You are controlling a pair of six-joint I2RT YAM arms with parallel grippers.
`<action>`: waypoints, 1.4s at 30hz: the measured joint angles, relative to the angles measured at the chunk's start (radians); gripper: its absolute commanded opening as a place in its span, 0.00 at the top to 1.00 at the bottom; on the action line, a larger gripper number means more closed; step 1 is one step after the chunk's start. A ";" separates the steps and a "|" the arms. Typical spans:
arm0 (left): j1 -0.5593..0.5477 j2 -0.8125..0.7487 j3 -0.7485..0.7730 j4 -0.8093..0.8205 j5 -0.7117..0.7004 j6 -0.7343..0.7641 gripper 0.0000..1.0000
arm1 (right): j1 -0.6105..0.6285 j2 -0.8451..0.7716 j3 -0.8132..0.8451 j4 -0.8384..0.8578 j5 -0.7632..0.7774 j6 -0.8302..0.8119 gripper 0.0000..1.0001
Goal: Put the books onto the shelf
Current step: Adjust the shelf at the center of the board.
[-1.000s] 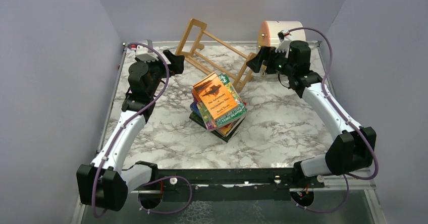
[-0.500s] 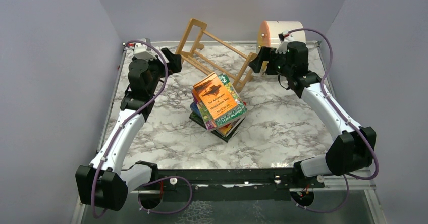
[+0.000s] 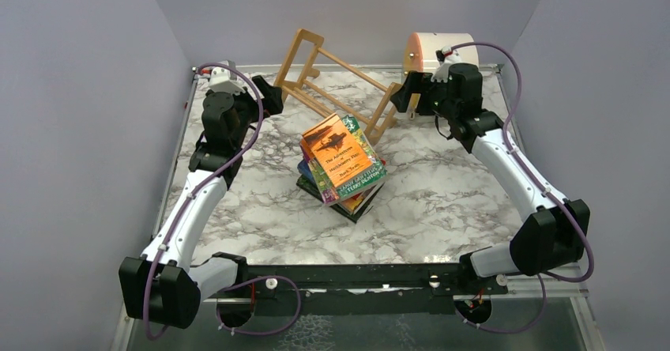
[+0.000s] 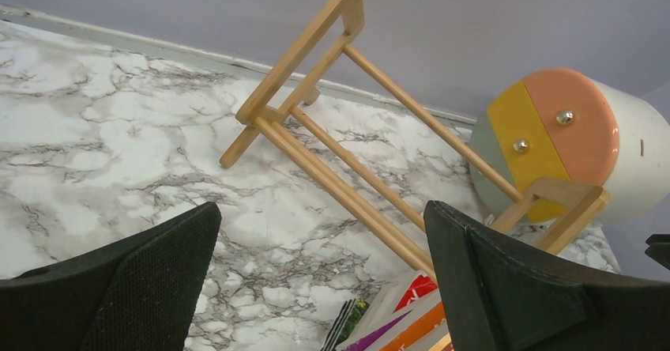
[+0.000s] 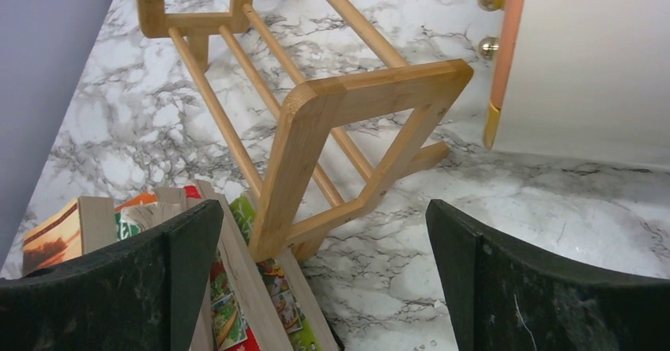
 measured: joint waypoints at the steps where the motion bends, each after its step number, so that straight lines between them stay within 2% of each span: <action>1: 0.000 0.001 0.000 0.000 0.000 0.000 0.01 | 0.003 0.002 0.002 0.000 -0.007 0.002 0.01; 7: 0.000 0.003 0.000 -0.002 0.000 0.000 0.01 | 0.041 0.038 0.010 0.003 -0.050 0.026 0.04; 17: 0.000 0.003 0.000 -0.002 0.002 0.000 0.01 | 0.068 0.156 0.022 0.026 -0.077 0.097 0.15; 42: 0.000 0.003 0.000 -0.002 0.002 0.008 0.01 | 0.070 0.278 0.058 0.134 -0.118 0.172 0.66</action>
